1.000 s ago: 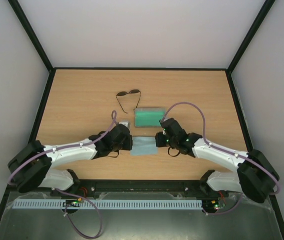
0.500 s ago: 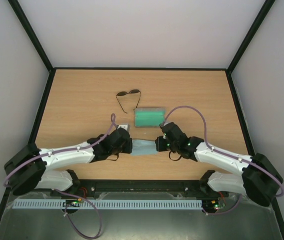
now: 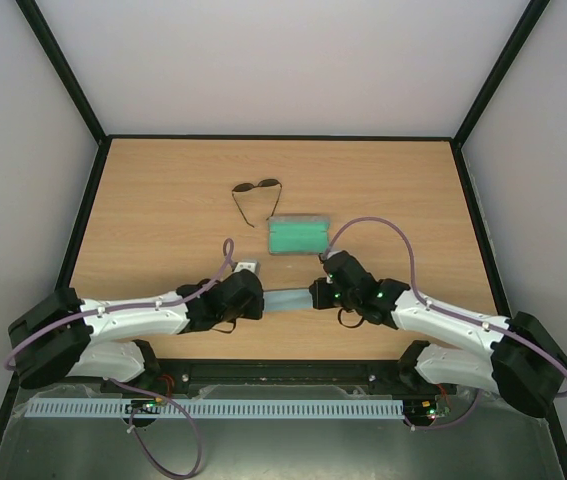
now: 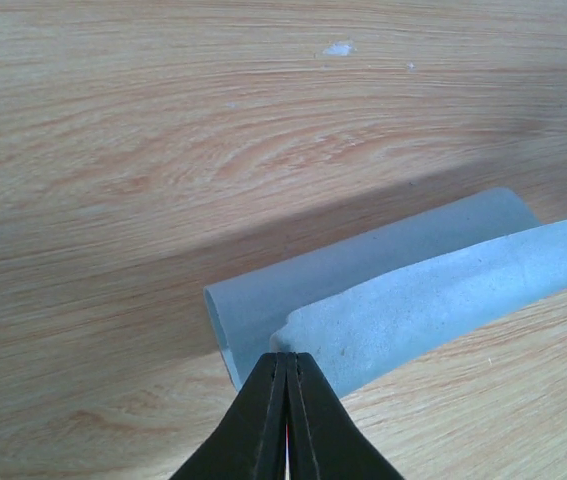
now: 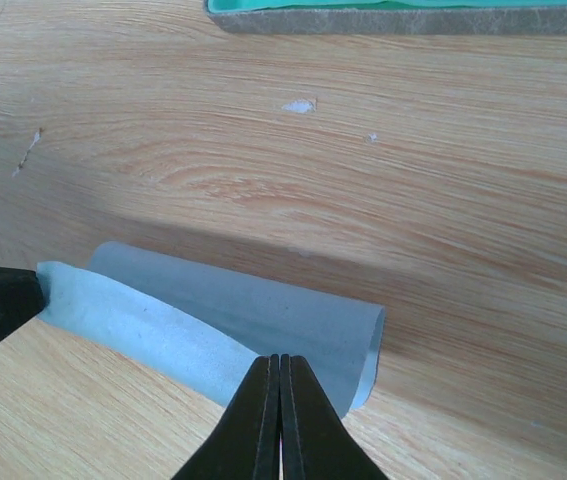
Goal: Organize the sunglasses
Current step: Fold the glasses cleaning cloth at the center of the board.
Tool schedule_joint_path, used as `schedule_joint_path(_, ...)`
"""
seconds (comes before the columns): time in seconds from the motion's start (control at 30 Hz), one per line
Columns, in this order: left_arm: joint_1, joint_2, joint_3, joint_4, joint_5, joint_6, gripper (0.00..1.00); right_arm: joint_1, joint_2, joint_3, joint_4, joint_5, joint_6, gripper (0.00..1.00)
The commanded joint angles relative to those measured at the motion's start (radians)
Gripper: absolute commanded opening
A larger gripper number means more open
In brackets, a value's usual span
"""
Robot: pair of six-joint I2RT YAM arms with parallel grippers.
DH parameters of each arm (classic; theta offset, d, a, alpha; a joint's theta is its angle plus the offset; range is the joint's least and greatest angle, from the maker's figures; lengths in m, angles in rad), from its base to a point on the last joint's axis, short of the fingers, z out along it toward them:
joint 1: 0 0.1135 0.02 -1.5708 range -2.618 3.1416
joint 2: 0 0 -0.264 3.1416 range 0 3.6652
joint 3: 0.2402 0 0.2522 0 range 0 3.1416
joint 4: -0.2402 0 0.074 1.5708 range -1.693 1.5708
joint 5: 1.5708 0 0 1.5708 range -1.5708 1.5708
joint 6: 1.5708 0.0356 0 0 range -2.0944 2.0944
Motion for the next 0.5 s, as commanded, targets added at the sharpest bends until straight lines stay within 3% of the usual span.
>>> schedule_joint_path(0.0, -0.028, -0.02, -0.016, -0.005, -0.026, -0.035, 0.02, 0.013, -0.031, -0.023, -0.025, 0.023, 0.028, 0.01)
schedule_joint_path(0.47, -0.072, -0.025, -0.033, -0.018, -0.042, -0.078, 0.03, 0.029, -0.065, -0.063, -0.017, 0.016, 0.055, 0.02)
